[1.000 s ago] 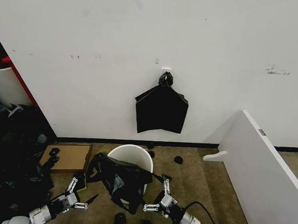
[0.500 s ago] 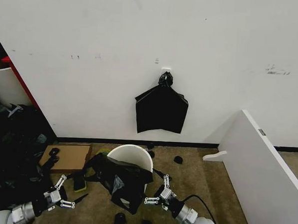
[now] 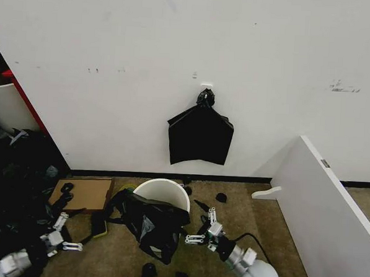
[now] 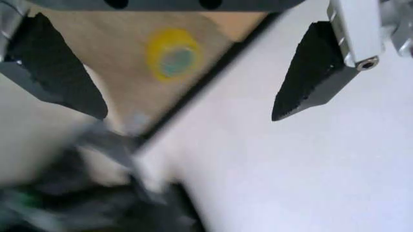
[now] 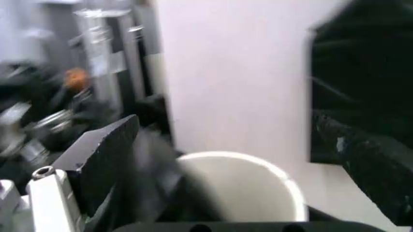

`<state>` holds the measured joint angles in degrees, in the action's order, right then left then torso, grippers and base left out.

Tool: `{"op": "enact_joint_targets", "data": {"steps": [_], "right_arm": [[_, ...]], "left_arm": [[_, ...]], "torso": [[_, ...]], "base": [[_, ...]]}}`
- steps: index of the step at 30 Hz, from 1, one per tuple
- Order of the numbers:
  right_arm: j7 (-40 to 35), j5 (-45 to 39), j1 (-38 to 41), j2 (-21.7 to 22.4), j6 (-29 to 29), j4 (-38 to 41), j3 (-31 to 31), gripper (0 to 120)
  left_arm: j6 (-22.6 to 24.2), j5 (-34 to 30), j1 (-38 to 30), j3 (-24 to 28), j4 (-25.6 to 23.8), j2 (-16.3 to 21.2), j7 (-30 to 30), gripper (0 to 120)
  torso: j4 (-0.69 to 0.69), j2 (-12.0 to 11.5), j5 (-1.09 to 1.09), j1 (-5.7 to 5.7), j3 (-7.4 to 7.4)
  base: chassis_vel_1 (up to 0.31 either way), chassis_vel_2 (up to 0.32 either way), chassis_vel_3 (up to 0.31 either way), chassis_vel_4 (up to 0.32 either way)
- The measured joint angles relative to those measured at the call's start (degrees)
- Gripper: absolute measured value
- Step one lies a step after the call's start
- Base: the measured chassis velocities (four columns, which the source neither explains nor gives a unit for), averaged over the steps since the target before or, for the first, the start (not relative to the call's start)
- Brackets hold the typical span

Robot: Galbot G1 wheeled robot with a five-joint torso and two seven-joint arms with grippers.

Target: Place the garbage bag over the trash bin.

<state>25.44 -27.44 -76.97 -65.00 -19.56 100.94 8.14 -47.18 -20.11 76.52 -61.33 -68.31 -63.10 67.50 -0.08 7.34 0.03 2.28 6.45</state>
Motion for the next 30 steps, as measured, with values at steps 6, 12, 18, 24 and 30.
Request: {"op": "enact_joint_targets", "data": {"steps": [6, 12, 18, 24, 30], "right_arm": [[-24.20, -5.70, 10.38, 2.11, 27.47, 4.84, -6.03, 100], [-26.60, -11.78, 25.19, -1.15, 53.43, -3.24, -10.71, 100], [-28.58, -12.78, 33.09, -6.07, 62.78, -8.72, -13.04, 100], [-28.52, -10.12, 37.24, -8.45, 62.78, -14.83, -16.14, 100], [-28.44, -7.05, 37.63, -9.76, 62.37, -17.80, -17.00, 98]], "left_arm": [[0.00, -8.34, 2.40, 3.35, -5.81, -2.25, -9.93, 100], [0.00, -10.54, 3.76, 5.85, -12.57, -5.09, -15.30, 100], [0.01, -8.51, 4.20, 5.10, -13.22, -5.34, -16.15, 100], [0.03, -7.31, 4.34, 4.49, -11.99, -5.49, -16.35, 100], [0.04, -5.60, 3.81, 4.84, -11.92, -5.84, -17.54, 100]], "torso": [[0.04, 0.01, -0.02, 0.00, 0.00], [0.01, 0.01, -0.01, 0.00, 0.01], [0.04, 0.01, -0.01, 0.00, 0.01], [0.03, 0.00, -0.01, 0.00, 0.01], [0.01, 0.00, -0.01, 0.00, 0.01]], "base": [[0.000, 0.000, 0.000, 0.000], [0.000, 0.000, 0.000, 0.000], [0.000, 0.000, 0.000, 0.000], [0.000, 0.000, 0.000, 0.000], [0.000, 0.000, 0.000, 0.000]]}}
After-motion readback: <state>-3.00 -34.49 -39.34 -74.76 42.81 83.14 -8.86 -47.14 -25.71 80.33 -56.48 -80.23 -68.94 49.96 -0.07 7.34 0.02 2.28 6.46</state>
